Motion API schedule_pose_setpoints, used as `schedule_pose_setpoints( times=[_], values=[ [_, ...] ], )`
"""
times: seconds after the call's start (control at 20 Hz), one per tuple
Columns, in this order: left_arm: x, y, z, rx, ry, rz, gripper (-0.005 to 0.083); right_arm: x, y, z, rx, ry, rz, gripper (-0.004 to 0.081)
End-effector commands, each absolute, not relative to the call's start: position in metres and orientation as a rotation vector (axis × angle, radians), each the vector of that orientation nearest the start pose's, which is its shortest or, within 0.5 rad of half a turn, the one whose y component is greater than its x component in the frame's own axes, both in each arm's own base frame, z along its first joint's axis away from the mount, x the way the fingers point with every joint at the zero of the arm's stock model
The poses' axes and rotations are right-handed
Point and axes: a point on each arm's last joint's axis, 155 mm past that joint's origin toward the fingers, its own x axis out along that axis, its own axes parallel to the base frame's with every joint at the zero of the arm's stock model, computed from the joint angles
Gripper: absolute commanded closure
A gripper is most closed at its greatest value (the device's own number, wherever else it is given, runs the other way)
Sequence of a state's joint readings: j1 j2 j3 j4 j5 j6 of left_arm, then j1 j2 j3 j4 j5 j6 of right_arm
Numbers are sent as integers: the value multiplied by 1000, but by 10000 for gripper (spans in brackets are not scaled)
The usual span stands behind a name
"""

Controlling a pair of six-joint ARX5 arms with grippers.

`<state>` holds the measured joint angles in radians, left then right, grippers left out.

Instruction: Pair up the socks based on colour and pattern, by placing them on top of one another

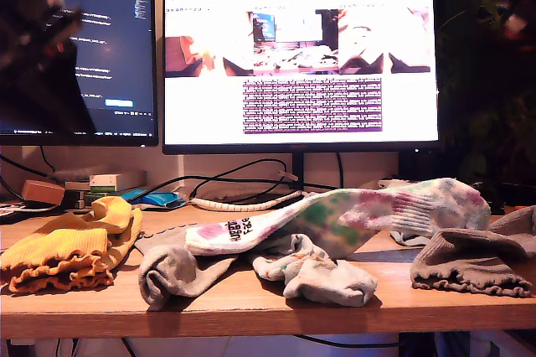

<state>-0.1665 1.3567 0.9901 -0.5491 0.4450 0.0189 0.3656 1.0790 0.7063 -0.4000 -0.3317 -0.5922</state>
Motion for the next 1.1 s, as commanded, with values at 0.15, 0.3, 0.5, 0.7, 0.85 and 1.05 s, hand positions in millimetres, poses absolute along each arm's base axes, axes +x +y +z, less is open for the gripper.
schedule_pose_setpoints(
  times=[0.15, 0.3, 0.5, 0.7, 0.85, 1.05],
  values=[
    [333, -148, 148, -92, 908, -614, 792, 292, 207, 129, -590, 585, 966, 387],
    [329, -154, 148, -95, 913, -639, 792, 308, 223, 123, -676, 594, 1028, 380],
    [328, -156, 148, -94, 916, -644, 792, 318, 229, 101, -708, 722, 1082, 380],
    [327, -156, 148, -96, 918, -645, 792, 328, 235, 84, -757, 755, 1128, 382],
    [328, -156, 148, -96, 917, -646, 792, 329, 235, 66, -763, 804, 1146, 446],
    [328, -156, 148, -96, 917, -646, 792, 334, 242, 74, -750, 789, 1137, 780]
  ],
)
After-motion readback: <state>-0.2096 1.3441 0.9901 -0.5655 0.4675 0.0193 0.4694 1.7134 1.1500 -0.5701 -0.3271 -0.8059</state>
